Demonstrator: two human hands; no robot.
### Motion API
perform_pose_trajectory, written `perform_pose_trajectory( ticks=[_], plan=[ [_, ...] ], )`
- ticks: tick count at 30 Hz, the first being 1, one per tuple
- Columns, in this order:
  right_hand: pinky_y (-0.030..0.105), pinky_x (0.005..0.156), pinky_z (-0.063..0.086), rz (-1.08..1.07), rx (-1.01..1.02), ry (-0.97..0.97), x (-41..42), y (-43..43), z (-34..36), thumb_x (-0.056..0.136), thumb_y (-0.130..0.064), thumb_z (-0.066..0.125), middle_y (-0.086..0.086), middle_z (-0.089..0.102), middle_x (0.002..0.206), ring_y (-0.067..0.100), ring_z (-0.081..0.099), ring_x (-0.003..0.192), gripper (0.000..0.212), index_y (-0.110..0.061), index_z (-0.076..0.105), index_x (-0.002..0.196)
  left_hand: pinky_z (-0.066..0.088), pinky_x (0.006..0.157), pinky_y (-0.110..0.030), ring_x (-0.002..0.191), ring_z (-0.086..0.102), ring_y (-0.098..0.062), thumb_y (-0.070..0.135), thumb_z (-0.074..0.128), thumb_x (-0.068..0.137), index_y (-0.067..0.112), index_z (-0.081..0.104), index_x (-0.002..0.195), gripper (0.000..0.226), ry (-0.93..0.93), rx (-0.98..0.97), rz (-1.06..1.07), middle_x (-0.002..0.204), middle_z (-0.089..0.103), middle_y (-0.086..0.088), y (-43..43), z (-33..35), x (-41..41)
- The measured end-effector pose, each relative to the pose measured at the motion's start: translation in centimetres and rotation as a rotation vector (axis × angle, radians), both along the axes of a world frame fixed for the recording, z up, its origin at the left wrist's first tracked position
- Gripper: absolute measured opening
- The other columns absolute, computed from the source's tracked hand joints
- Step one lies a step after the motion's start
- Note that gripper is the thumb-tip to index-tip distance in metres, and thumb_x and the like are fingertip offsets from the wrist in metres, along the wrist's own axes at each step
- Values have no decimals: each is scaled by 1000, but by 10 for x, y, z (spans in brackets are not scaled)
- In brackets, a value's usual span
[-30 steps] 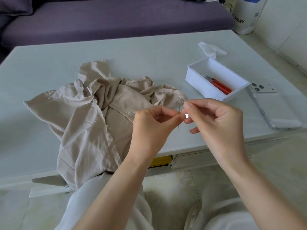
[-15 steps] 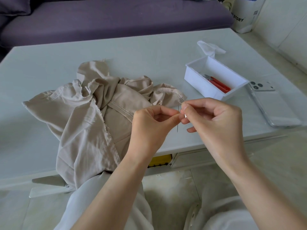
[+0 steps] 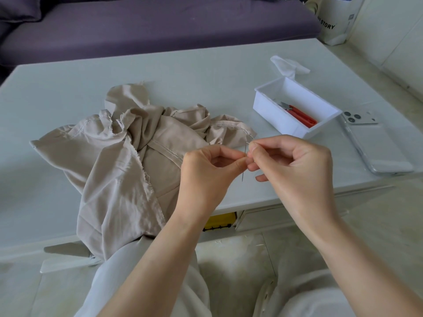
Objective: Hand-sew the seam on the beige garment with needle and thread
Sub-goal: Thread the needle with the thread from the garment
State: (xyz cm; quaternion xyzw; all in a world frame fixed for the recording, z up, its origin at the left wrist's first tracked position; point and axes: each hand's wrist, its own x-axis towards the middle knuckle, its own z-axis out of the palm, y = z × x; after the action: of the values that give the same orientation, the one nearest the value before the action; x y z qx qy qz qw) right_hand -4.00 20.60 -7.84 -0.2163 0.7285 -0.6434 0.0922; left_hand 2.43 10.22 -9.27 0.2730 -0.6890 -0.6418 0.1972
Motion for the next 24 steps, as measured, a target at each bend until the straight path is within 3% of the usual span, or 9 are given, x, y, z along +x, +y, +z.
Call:
perform_pose_trajectory(
  ticks=[4,7,11,17,22,24],
  plan=[
    [19,50,50,-10,-1,15,0,-1,-1,80,-8,66,-1,68,59,9,67,58,13,-17,72,73,50,61,-21,73,69,-22,21,79,74,12,73,72,10,4,5,3,71,73,-3,0,-1,0],
    [19,50,50,-11,-7,12,-1,-1,-2,80,-8,66,-1,68,59,10,67,58,13,-18,71,73,42,50,-14,66,64,-13,23,79,73,14,73,71,11,9,-4,0,70,73,-2,0,-1,0],
    [19,51,51,-1,-7,10,-1,-1,-2,79,-6,67,1,68,59,11,67,58,13,-17,71,74,39,46,-11,63,62,-9,21,79,74,14,73,71,9,15,-9,-8,69,73,-2,-1,0,1],
    [21,53,53,-7,-13,10,-1,0,-2,79,-5,67,1,69,59,11,68,58,14,-17,71,73,40,47,-12,66,65,-14,22,79,73,16,73,70,9,18,-24,-2,69,73,-1,0,-1,0],
    [23,55,54,-19,-10,23,-1,0,-3,79,-6,67,0,69,60,11,68,59,12,-16,72,74,50,62,-17,76,69,-24,18,80,73,15,73,71,8,32,-23,-6,70,73,-2,-1,-2,0],
    [23,55,54,-23,-5,33,-1,0,-3,79,-6,68,0,69,60,10,68,58,12,-17,72,74,48,59,-16,76,69,-24,18,80,74,16,73,70,8,35,-24,-10,70,73,-2,-1,-2,0]
  ],
)
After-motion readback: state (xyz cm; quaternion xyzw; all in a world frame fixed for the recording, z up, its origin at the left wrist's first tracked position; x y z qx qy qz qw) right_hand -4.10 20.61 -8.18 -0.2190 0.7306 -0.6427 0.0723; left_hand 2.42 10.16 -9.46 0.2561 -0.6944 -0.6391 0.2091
